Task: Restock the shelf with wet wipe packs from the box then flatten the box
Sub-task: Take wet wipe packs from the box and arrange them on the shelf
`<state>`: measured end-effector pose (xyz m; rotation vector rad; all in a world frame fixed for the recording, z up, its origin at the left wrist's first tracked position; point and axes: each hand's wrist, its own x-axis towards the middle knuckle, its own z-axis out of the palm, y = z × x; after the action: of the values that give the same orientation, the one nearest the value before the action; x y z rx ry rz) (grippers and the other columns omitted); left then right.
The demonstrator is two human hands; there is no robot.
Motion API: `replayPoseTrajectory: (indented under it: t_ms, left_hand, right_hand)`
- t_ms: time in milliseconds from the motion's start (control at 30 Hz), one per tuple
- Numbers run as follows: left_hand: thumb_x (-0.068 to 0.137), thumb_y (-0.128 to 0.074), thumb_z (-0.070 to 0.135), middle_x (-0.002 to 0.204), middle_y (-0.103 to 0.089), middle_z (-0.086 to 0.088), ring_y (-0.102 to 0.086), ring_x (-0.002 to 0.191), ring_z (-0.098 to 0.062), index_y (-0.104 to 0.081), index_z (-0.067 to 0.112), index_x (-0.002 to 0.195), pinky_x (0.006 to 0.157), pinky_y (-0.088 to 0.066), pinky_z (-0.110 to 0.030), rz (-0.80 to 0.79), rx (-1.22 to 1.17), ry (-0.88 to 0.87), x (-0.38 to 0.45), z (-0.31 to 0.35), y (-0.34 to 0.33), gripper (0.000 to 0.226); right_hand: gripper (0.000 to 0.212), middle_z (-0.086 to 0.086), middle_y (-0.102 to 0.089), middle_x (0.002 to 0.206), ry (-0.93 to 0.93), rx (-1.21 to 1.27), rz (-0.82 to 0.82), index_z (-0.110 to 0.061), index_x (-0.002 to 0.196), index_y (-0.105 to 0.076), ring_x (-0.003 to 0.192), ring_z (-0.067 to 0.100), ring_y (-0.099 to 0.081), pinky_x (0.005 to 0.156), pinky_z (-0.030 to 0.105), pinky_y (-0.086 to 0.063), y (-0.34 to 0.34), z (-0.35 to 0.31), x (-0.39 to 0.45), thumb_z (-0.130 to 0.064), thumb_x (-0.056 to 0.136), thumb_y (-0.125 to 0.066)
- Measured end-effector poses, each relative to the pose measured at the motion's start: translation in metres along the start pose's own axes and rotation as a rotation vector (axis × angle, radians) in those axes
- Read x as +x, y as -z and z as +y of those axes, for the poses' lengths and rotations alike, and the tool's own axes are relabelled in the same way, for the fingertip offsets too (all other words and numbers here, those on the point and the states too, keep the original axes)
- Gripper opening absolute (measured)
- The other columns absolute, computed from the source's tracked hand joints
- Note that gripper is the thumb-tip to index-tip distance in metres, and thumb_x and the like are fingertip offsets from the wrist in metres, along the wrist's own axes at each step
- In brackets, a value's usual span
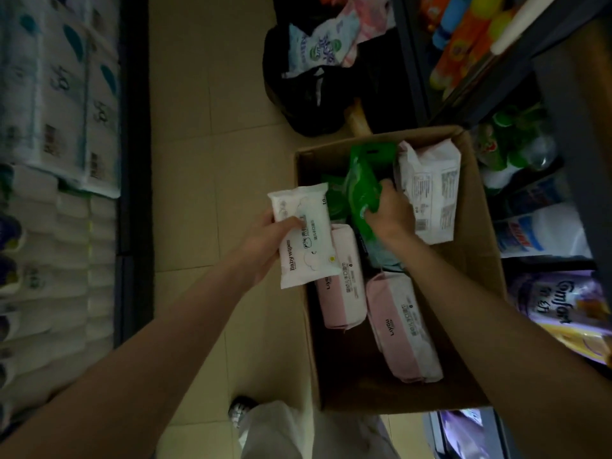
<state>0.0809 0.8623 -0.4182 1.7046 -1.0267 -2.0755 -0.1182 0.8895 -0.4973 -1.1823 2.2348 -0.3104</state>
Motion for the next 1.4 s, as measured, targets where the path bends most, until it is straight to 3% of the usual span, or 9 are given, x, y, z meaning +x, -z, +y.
replayPoseTrajectory:
  t_ms: [133,267,433,567,733,900,1000,1133,1400]
  left_hand:
    - [0.083,-0.065,0.013,0.122,-0.061,-0.010,-0.063,0.105,-0.031,-0.062,0.008,0.110,0.087,-0.054,-0.045,-0.119,0.293,-0.134,-0.015,0.020,0.017,0.028]
    - [0.075,-0.073,0.011,0.149,-0.030,0.005,-0.036,0.135,-0.012,-0.071,0.018,0.093,0.108,-0.034,-0.030,-0.189,0.608,-0.341,-0.044,0.052,0.040,0.020]
    - [0.080,-0.068,0.013,0.103,-0.073,-0.008,-0.071,0.090,-0.024,-0.070,0.017,0.101,0.081,-0.058,-0.036,-0.310,0.389,-0.168,-0.115,0.095,0.094,0.021]
    - [0.077,-0.069,0.016,0.106,-0.071,-0.015,-0.069,0.095,-0.031,-0.066,0.007,0.109,0.082,-0.057,-0.040,-0.249,0.262,-0.281,-0.188,0.119,0.168,0.033]
    - [0.067,-0.068,0.020,0.088,-0.075,-0.010,-0.072,0.074,-0.020,-0.073,0.012,0.088,0.070,-0.059,-0.032,0.009,0.157,-0.437,-0.317,0.135,0.275,0.023]
    - [0.077,-0.067,0.012,0.074,-0.075,-0.005,-0.070,0.061,-0.015,-0.071,0.012,0.081,0.060,-0.058,-0.029,0.461,0.140,-0.659,-0.475,0.137,0.394,0.006]
    - [0.082,-0.064,0.014,0.075,-0.075,-0.004,-0.070,0.061,-0.015,-0.070,0.014,0.080,0.062,-0.058,-0.031,0.757,0.061,-0.811,-0.569,0.136,0.449,0.007]
    - [0.084,-0.061,0.015,0.077,-0.075,-0.008,-0.070,0.063,-0.019,-0.067,0.007,0.090,0.063,-0.059,-0.032,0.960,-0.095,-0.941,-0.670,0.120,0.496,0.012]
    - [0.089,-0.055,0.016,0.079,-0.074,0.001,-0.070,0.071,-0.012,-0.062,0.011,0.100,0.057,-0.058,-0.025,1.419,-0.181,-1.192,-0.772,0.109,0.547,0.014]
  right_hand:
    - [0.008,0.008,-0.062,0.087,0.334,-0.055,-0.232,-0.010,0.080,-0.065,0.090,0.028,-0.061,0.056,0.024,-0.037,0.070,-0.048,-0.006,-0.013,0.076,-0.072]
    - [0.016,0.000,-0.061,0.067,0.580,-0.100,-0.458,-0.007,0.079,-0.072,0.054,0.001,-0.051,0.045,0.011,-0.033,0.130,-0.127,-0.032,-0.022,0.075,-0.075]
    - [0.008,-0.011,-0.065,0.062,0.584,0.212,-0.465,-0.019,0.073,-0.070,0.049,-0.005,-0.059,0.053,0.011,-0.048,0.163,-0.233,-0.069,-0.018,0.081,-0.069]
    - [0.009,-0.007,-0.068,0.055,0.652,0.375,-0.409,-0.010,0.075,-0.071,0.052,0.001,-0.063,0.055,0.017,-0.050,0.174,-0.320,-0.119,-0.017,0.080,-0.069]
    - [0.027,0.019,-0.071,0.085,0.855,0.272,-0.290,0.003,0.086,-0.071,0.071,0.019,-0.063,0.068,0.030,-0.045,0.167,-0.464,-0.212,-0.024,0.082,-0.067]
    - [0.025,0.012,-0.063,0.069,1.148,0.215,-0.139,-0.014,0.066,-0.067,0.054,0.013,-0.051,0.052,0.023,-0.035,0.148,-0.611,-0.340,-0.027,0.087,-0.061]
    - [0.025,0.018,-0.070,0.079,1.317,0.390,-0.223,-0.002,0.086,-0.072,0.063,0.018,-0.059,0.063,0.029,-0.041,0.140,-0.680,-0.411,-0.025,0.087,-0.061]
    - [0.014,-0.010,-0.069,0.057,1.479,0.453,-0.514,-0.009,0.081,-0.069,0.051,-0.004,-0.060,0.051,0.010,-0.044,0.138,-0.754,-0.483,-0.018,0.088,-0.061]
    - [0.019,0.005,-0.064,0.077,1.703,0.407,-0.497,-0.005,0.103,-0.066,0.053,0.006,-0.057,0.043,0.015,-0.042,0.119,-0.893,-0.571,-0.017,0.089,-0.059]
